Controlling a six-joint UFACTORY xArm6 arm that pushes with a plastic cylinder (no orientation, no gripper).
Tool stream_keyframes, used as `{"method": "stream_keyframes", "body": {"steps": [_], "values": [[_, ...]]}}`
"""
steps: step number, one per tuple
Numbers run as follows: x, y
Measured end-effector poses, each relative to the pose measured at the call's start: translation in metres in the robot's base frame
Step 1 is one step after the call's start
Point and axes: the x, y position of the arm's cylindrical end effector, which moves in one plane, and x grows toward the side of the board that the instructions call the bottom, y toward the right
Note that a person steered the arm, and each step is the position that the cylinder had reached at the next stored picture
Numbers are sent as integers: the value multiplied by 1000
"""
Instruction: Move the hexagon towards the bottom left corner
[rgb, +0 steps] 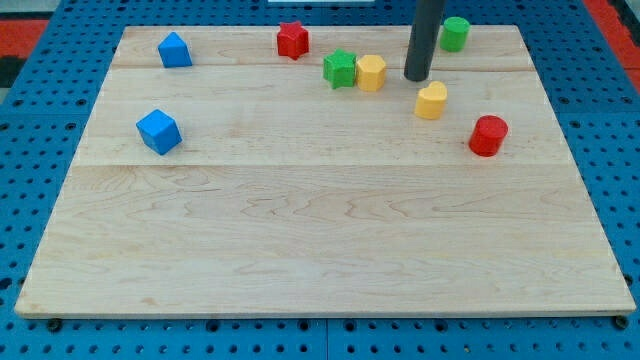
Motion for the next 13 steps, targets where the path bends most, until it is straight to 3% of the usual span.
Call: {"method": "stream_keyframes", "body": {"steps": [1, 2, 5, 8, 10, 12, 13], "values": [[-21, -32], [-4, -50], [95, -109], [219, -125], [225, -215], [261, -187], [269, -260]]}}
